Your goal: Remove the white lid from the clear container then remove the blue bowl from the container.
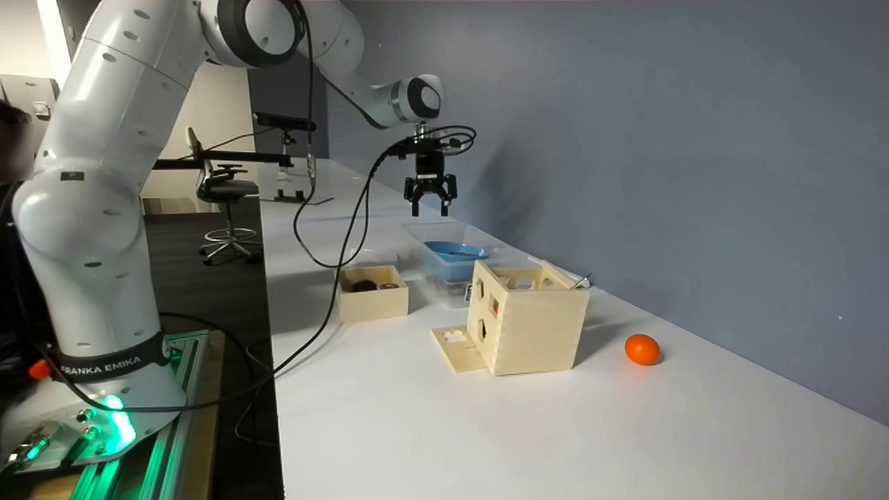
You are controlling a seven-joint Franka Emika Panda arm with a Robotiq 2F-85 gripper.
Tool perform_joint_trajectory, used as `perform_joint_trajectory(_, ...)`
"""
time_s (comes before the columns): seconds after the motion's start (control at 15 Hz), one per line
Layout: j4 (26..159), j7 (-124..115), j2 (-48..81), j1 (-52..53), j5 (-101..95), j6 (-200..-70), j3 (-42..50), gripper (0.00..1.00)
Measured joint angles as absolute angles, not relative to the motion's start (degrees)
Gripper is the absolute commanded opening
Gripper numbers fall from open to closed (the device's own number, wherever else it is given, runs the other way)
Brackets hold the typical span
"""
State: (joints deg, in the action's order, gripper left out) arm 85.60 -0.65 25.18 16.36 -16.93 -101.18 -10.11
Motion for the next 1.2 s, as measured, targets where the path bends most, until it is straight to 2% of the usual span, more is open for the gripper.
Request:
perform_joint_trajectory(1.0, 85.3, -2.9, 30.3, 16.7, -18.0, -104.1, -7.2, 1.0)
perform_joint_trajectory(1.2, 85.2, -2.9, 31.2, 16.7, -18.1, -104.1, -7.0, 0.91)
